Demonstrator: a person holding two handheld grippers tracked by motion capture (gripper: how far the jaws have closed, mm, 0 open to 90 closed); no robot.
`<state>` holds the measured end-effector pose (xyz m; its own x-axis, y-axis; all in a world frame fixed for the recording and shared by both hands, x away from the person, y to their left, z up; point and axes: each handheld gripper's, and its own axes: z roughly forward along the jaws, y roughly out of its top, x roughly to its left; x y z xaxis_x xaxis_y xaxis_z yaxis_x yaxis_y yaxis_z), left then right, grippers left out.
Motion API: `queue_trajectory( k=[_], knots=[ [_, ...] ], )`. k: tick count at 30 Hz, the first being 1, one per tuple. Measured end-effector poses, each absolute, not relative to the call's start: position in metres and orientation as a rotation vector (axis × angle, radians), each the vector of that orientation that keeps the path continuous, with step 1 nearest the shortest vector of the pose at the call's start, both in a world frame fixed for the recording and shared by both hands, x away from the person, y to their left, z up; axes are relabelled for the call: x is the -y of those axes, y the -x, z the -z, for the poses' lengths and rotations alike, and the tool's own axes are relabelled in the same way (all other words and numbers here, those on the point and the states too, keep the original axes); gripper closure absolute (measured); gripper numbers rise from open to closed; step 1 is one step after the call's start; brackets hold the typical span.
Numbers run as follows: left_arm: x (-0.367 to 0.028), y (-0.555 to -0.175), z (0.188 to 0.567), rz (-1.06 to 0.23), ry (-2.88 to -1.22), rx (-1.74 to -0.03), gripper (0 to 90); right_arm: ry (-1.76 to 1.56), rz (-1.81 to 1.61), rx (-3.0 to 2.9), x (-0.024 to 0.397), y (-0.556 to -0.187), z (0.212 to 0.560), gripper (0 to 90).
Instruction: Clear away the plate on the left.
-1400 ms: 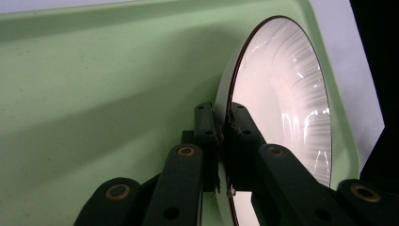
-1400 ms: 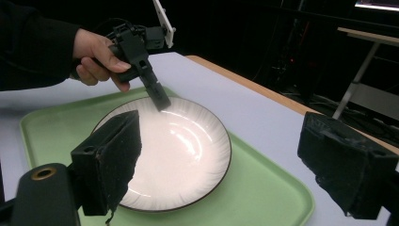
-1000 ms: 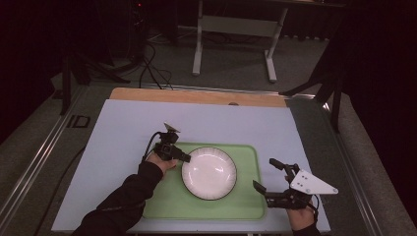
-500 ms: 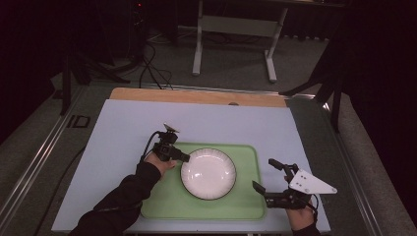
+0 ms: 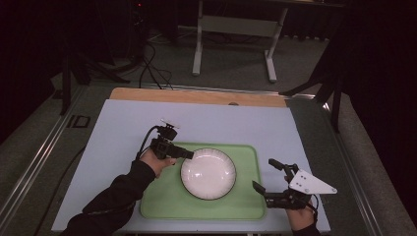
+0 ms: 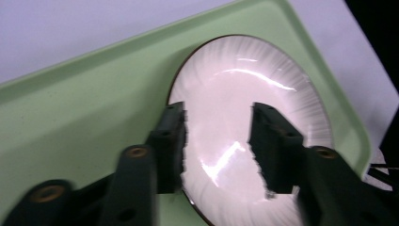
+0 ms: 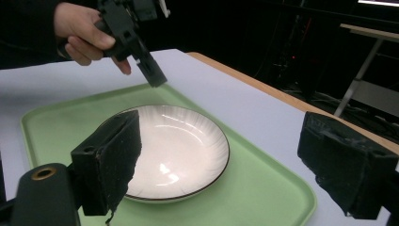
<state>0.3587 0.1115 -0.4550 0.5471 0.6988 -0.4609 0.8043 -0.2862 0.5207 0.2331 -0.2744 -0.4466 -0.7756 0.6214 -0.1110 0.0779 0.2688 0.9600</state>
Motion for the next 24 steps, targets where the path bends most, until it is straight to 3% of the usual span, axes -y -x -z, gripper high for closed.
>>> queue_trajectory(
  k=[2, 4, 7, 11, 13, 16, 24],
  knots=[
    [-0.113, -0.356, 0.450, 0.189, -2.043, -1.183, 45.9, -0.631, -1.527, -2.073, 0.274, -0.233, 0.447, 13.8],
    [-0.115, -0.353, 0.447, 0.219, -2.038, -1.132, 31.6, -0.632, -1.525, -2.073, 0.274, -0.233, 0.447, 13.8],
    [-0.117, -0.348, 0.442, 0.197, -2.021, -1.095, 28.0, -0.631, -1.524, -2.074, 0.274, -0.233, 0.447, 13.8],
    [-0.120, -0.340, 0.435, 0.168, -2.015, -1.018, 15.0, -0.629, -1.522, -2.075, 0.273, -0.233, 0.447, 13.8],
    [-0.121, -0.335, 0.432, 0.145, -2.024, -0.984, 14.9, -0.628, -1.522, -2.076, 0.273, -0.233, 0.447, 13.8],
    [-0.121, -0.327, 0.427, 0.094, -2.037, -0.952, 0.7, -0.626, -1.520, -2.079, 0.272, -0.233, 0.447, 13.8],
    [-0.134, -0.305, 0.415, -0.011, -1.975, -0.870, 0.7, -0.627, -1.522, -2.075, 0.273, -0.233, 0.446, 13.8]
  ],
)
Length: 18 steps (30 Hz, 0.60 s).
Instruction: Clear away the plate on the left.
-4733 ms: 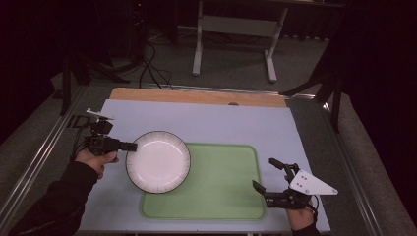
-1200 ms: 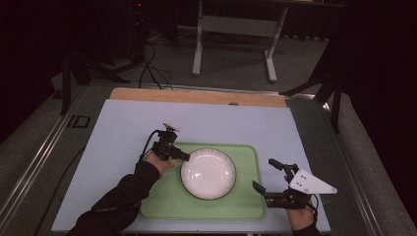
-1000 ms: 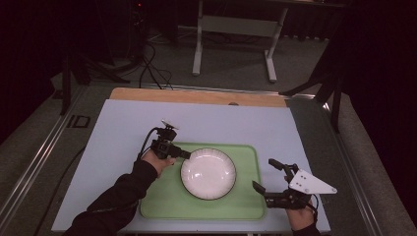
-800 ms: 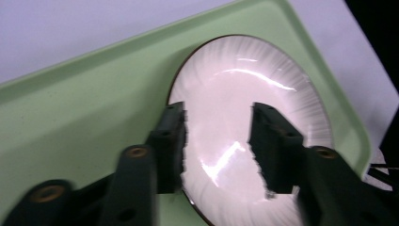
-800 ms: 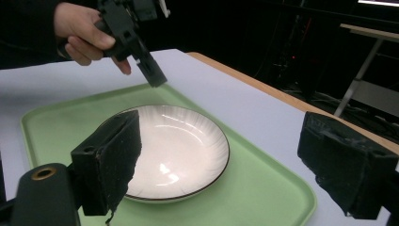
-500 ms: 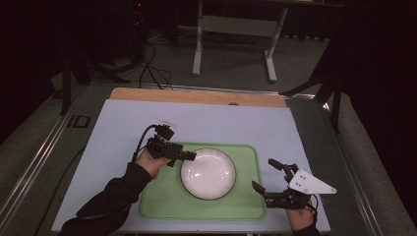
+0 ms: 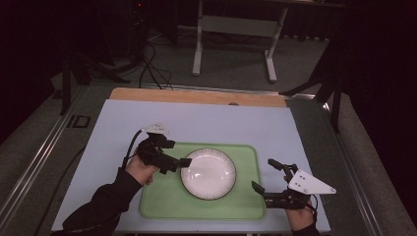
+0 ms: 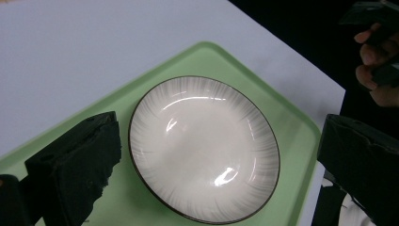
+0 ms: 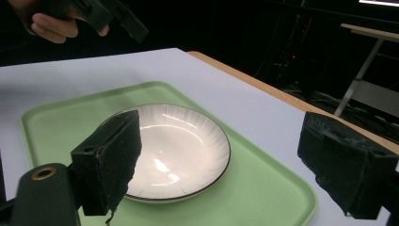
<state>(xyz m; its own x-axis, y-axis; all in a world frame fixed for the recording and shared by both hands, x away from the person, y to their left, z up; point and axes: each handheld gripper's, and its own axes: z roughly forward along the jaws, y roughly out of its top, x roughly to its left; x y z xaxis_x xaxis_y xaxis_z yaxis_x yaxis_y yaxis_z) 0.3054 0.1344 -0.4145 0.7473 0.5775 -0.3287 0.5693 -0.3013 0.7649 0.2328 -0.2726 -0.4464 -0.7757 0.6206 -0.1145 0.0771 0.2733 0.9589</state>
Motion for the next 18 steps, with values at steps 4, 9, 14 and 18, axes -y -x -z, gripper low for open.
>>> queue_trajectory(
  k=[4, 9, 14, 18],
  knots=[
    [-0.142, -0.293, 0.410, -0.057, -1.981, -0.835, 0.7, -0.627, -1.520, -2.076, 0.272, -0.233, 0.447, 13.8],
    [-0.152, -0.279, 0.408, -0.101, -1.979, -0.796, 0.7, -0.623, -1.517, -2.079, 0.272, -0.233, 0.447, 13.8],
    [-0.162, -0.269, 0.410, -0.109, -1.959, -0.786, 0.7, -0.619, -1.515, -2.080, 0.271, -0.233, 0.446, 13.8],
    [-0.170, -0.260, 0.414, -0.121, -1.958, -0.775, 0.7, -0.620, -1.513, -2.082, 0.271, -0.233, 0.447, 13.8]
  ],
)
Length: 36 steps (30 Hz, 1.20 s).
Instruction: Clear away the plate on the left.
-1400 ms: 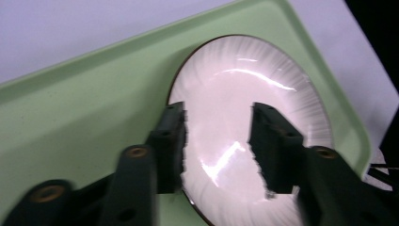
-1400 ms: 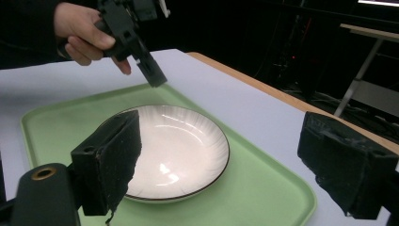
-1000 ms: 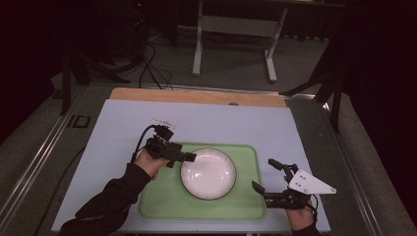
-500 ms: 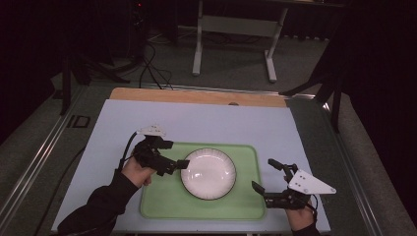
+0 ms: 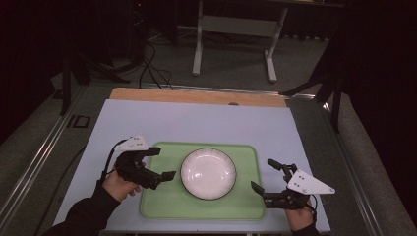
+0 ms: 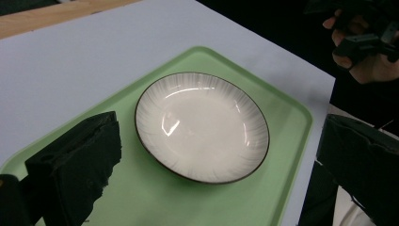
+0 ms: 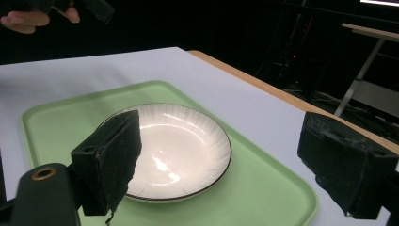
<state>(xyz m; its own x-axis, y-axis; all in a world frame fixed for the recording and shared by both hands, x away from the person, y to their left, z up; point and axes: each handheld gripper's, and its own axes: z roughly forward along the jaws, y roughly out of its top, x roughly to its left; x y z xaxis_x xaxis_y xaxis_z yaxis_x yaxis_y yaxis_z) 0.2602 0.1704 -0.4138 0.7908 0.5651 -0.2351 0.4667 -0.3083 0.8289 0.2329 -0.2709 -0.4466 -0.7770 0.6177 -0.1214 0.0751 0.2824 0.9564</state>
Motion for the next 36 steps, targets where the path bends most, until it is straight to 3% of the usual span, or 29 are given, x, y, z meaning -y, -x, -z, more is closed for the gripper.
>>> queue_trajectory(
  k=[19, 36],
  knots=[
    [-0.192, -0.237, 0.441, -0.201, -1.930, -0.829, 0.7, -0.626, -1.510, -2.092, 0.269, -0.234, 0.448, 13.8],
    [-0.190, -0.238, 0.471, -0.245, -1.974, -0.815, 0.7, -0.646, -1.524, -2.107, 0.270, -0.235, 0.451, 13.8]
  ],
)
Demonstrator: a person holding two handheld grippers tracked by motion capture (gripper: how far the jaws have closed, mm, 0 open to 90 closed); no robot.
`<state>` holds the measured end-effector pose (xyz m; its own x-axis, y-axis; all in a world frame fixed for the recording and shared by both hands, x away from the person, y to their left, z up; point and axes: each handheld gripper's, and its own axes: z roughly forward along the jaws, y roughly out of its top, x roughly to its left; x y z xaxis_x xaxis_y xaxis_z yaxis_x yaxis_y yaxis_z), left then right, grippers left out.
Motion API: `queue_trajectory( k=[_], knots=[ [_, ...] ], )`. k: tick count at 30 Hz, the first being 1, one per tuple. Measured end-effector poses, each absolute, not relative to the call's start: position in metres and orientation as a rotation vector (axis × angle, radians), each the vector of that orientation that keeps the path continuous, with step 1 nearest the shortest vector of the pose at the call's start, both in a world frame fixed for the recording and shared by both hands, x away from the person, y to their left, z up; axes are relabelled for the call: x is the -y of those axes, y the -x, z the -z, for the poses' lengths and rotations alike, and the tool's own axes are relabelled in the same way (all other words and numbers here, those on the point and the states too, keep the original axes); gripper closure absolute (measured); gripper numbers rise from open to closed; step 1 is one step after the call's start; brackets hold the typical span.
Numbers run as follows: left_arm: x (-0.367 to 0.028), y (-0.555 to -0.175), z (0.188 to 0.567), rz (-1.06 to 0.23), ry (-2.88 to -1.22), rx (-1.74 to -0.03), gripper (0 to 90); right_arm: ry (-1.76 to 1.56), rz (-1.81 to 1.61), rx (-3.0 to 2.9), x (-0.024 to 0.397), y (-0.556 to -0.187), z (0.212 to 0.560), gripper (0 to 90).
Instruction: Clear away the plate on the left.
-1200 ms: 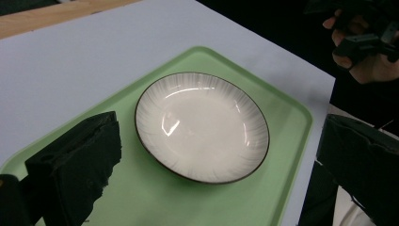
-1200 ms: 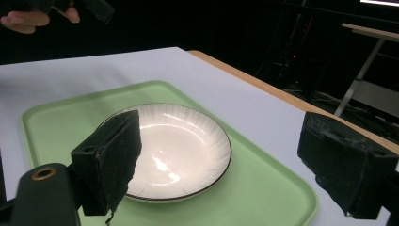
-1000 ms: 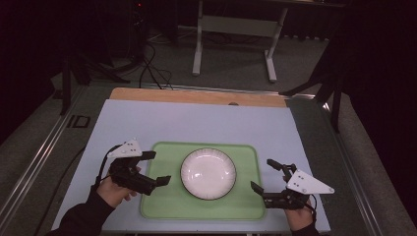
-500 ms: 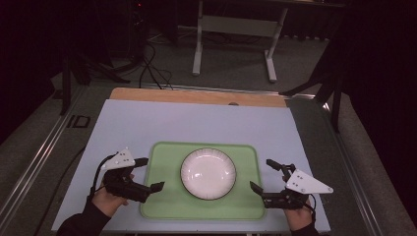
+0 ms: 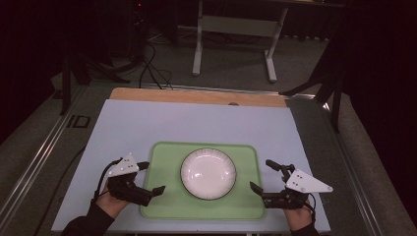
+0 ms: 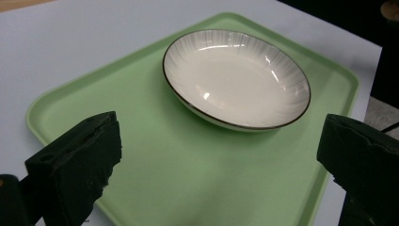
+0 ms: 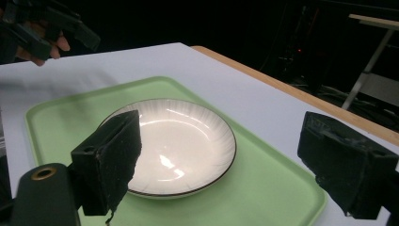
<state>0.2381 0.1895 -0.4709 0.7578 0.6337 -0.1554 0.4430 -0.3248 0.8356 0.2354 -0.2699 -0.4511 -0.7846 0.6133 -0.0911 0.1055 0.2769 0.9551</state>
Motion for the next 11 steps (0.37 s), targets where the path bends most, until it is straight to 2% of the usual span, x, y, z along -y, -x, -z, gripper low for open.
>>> queue_trajectory(
  k=[11],
  knots=[
    [-0.1834, -0.2374, 0.4762, -0.280, -1.997, -0.761, 0.7, -0.655, -1.534, -2.120, 0.2699, -0.2376, 0.4530, 13.8]
  ],
)
